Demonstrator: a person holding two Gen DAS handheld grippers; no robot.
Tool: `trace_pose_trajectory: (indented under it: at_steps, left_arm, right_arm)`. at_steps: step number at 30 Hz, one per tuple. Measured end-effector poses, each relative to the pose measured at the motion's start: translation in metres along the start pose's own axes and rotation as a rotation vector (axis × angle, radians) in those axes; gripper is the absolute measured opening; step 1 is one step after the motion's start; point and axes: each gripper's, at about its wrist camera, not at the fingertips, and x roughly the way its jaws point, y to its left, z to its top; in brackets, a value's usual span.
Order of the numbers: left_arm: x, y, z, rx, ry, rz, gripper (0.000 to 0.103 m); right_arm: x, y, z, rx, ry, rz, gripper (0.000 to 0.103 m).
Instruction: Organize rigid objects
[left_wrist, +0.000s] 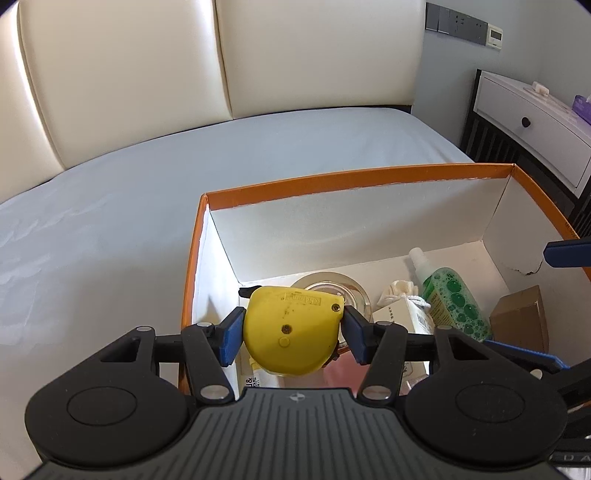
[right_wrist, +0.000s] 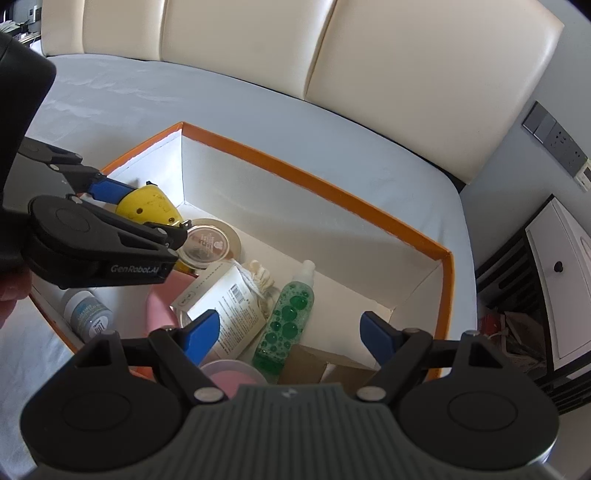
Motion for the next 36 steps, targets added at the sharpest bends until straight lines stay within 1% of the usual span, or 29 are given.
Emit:
trace_pose_trajectory:
  at_steps: [6, 11, 18, 23, 30, 33, 36]
  left_arm:
    - [-0.007, -0.001, 0.000, 0.007, -0.044, 0.018, 0.071]
    - [-0.024, 0.001, 0.001, -0.009, -0.090, 0.010, 0.071]
    - [-0.060, 0.002, 0.002, -0.031, -0.156, -0.014, 0.071]
    - [-0.089, 0.003, 0.004, -0.066, -0.219, -0.029, 0.071]
    - [-0.131, -0.001, 0.000, -0.107, -0.338, -0.032, 0.071]
    - [-0.145, -0.002, -0.005, -0.124, -0.363, -0.041, 0.071]
    - [-0.157, -0.001, -0.012, -0.156, -0.386, -0.050, 0.071]
  right_arm:
    - [-0.006, -0.002, -0.002, 0.002, -0.005, 0.001, 0.082]
    - [-0.008, -0.005, -0.005, 0.016, -0.001, -0.010, 0.082]
    - [-0.029, -0.004, -0.004, 0.021, -0.031, -0.018, 0.082]
    - [-0.053, -0.006, -0.004, 0.032, -0.079, -0.027, 0.082]
    - [-0.092, -0.012, -0.010, 0.091, -0.164, -0.019, 0.082]
    - [-0.107, -0.012, -0.014, 0.109, -0.199, -0.039, 0.082]
    - [-0.121, -0.014, -0.019, 0.134, -0.238, -0.053, 0.085]
